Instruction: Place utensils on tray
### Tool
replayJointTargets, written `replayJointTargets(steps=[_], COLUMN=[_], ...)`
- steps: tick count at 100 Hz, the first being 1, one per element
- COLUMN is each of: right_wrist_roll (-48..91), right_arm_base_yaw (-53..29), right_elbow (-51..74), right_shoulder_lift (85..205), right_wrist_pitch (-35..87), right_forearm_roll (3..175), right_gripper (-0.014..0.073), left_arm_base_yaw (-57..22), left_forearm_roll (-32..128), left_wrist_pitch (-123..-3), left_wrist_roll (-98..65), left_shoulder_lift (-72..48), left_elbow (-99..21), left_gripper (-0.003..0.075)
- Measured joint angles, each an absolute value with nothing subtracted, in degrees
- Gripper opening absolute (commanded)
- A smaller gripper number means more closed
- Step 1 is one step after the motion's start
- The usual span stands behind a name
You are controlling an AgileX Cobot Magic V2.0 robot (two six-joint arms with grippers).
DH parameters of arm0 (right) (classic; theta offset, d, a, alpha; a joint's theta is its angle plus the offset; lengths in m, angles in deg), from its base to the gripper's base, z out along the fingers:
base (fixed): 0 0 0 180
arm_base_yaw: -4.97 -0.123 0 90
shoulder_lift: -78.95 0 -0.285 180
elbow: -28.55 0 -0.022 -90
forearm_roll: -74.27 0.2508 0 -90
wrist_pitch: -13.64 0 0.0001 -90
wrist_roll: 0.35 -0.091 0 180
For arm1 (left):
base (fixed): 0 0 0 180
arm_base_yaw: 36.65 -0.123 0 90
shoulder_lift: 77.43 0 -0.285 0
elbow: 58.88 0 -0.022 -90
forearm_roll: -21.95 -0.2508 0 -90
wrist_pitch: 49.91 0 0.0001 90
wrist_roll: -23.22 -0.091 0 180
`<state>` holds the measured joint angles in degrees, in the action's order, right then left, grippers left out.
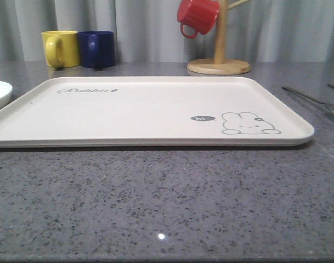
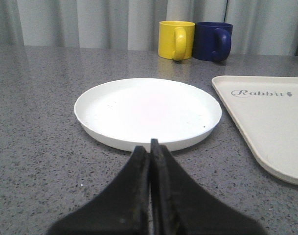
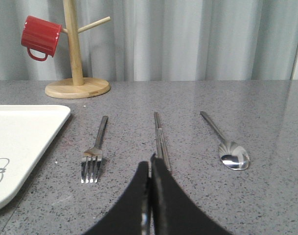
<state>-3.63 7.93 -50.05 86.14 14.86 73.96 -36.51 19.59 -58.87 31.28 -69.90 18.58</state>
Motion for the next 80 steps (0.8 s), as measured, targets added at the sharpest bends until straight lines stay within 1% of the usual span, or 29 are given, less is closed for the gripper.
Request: replayJointTargets(steps=[51,80], right_wrist_roll=[-3.63,-3.63], right_arm_base_yaw=[7.93,7.93], right_elbow=[-50.05,-50.05], right_shoulder_lift=[86.14,86.14], right_wrist_pitch=[14.86,14.86], right_forearm_roll=[73.96,73.96], right_gripper=[-0.0074,-0.0074], left_arm_base_yaw=[-36.51,-36.51], left_forearm_roll=[19.59,19.59], left_wrist_pitch=[-58.87,-54.22], left_wrist_roll=[31.28,31.28], left_shoulder_lift=[-69.9,-69.9], left_elbow=[18.58,18.58], left_gripper=[-0.0019,-0.002])
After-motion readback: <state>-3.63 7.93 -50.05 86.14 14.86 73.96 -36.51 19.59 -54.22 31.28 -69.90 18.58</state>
